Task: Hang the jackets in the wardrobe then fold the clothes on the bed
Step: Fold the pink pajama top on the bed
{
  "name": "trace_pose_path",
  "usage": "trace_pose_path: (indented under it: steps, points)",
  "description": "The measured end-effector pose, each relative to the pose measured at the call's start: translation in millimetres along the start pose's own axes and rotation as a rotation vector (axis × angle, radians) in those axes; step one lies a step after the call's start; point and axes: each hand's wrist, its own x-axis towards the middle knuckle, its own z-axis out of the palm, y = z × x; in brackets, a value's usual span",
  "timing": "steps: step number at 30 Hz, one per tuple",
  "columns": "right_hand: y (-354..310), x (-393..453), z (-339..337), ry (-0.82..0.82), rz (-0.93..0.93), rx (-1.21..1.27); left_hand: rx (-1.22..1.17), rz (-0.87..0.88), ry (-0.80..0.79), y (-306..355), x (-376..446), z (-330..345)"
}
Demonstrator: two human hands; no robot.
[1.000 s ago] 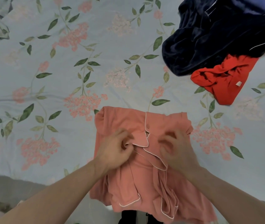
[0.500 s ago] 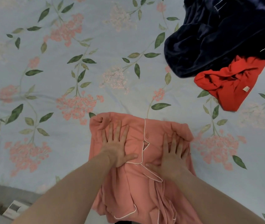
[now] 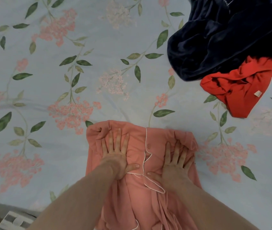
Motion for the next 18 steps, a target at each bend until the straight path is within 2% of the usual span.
trace_pose_path:
  steps: [5,13,18]
  points:
    - [-3,-5,-10,-0.049,0.015,-0.088,0.004,0.001,0.046,0,0,3]
    - [4,-19,-1,0.041,-0.047,-0.098,-0.084,0.078,0.320,-2,-35,41]
    - [13,-68,29,0.157,-0.126,0.000,-0.191,0.193,0.284,-7,-84,77]
